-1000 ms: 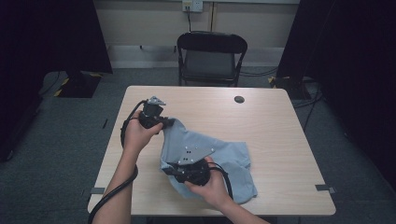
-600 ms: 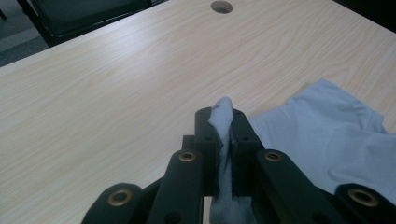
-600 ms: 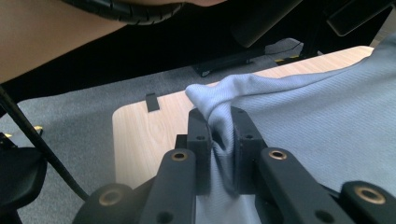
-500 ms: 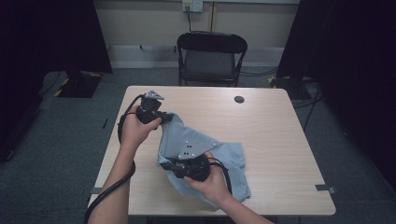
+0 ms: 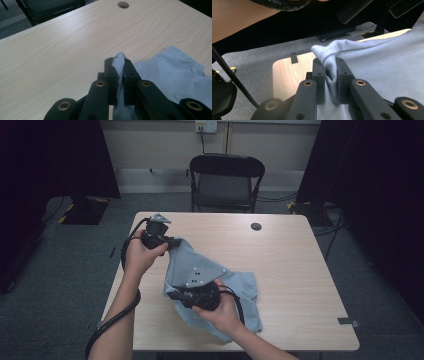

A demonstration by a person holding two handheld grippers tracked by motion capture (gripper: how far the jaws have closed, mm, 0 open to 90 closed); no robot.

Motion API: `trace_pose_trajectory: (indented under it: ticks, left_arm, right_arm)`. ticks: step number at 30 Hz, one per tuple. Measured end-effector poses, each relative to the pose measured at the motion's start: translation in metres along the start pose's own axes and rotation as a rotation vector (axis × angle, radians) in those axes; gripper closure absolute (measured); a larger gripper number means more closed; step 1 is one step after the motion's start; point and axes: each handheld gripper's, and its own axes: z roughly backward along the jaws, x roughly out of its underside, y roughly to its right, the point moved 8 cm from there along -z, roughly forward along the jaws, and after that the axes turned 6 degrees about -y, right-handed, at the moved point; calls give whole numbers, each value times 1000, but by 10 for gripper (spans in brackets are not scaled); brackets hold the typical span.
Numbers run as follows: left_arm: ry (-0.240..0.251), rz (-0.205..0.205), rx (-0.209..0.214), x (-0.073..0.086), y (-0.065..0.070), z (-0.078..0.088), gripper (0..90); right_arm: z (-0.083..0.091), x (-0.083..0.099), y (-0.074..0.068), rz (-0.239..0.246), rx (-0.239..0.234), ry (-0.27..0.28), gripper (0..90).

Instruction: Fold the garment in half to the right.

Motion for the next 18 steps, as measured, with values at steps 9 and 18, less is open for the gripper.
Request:
trace_pose_trajectory:
  ticks: [9,18]
  left_arm:
    - [5,15,-17,3,-12,18,849]
    - [9,21,-34,5,-21,35,849]
  right_arm:
    - [-6,-16,-5,0,-23,26,812]
    - [-14,-31,-12,6,-39,36,812]
